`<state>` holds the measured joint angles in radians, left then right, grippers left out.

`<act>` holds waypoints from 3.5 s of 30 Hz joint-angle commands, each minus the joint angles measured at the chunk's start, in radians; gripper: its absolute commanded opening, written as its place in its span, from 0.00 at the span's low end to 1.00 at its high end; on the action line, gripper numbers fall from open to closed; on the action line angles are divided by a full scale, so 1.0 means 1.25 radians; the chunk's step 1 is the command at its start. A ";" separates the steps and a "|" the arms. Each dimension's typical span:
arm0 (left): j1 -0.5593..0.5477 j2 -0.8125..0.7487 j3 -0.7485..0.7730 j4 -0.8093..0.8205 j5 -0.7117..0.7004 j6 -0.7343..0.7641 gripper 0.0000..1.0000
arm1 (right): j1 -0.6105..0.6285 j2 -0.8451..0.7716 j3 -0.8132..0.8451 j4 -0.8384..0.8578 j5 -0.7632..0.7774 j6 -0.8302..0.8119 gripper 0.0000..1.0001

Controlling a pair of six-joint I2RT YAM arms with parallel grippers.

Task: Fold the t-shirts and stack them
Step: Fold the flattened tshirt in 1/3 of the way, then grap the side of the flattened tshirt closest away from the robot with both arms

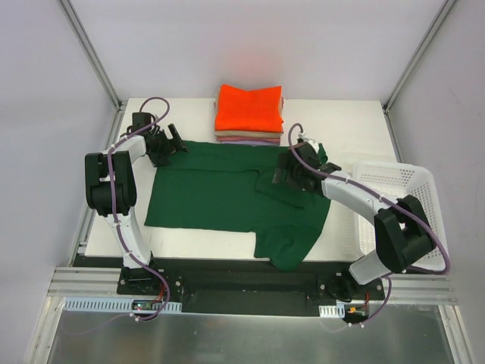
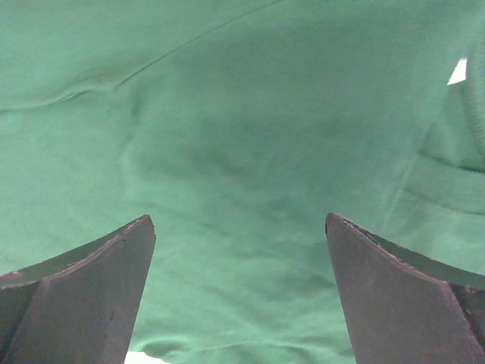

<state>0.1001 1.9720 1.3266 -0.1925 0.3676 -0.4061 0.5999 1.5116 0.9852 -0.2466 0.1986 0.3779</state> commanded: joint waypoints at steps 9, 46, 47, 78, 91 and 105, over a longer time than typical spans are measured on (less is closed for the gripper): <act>0.021 0.024 -0.003 -0.074 -0.040 0.011 0.99 | -0.188 0.237 0.093 -0.063 -0.126 -0.075 0.96; 0.019 -0.964 -0.730 -0.303 -0.476 -0.408 0.99 | -0.036 -0.430 -0.269 -0.067 -0.014 -0.230 0.96; 0.019 -0.982 -0.746 -0.303 -0.470 -0.422 0.97 | -0.037 -0.435 -0.275 -0.060 -0.010 -0.230 0.96; 0.019 -0.799 -0.756 -0.191 -0.392 -0.418 0.00 | -0.036 -0.412 -0.264 -0.102 0.011 -0.259 0.96; 0.019 -0.916 -0.742 -0.188 -0.389 -0.376 0.00 | 0.173 -0.477 -0.262 -0.290 -0.150 -0.237 0.99; 0.019 -0.895 -0.727 -0.187 -0.395 -0.362 0.00 | 0.348 -0.295 -0.284 -0.262 -0.117 -0.161 0.63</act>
<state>0.1135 0.8581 0.3862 -0.4072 -0.1295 -0.8810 1.0321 1.0649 0.6308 -0.5980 0.0277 0.1539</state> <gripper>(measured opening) 0.010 0.671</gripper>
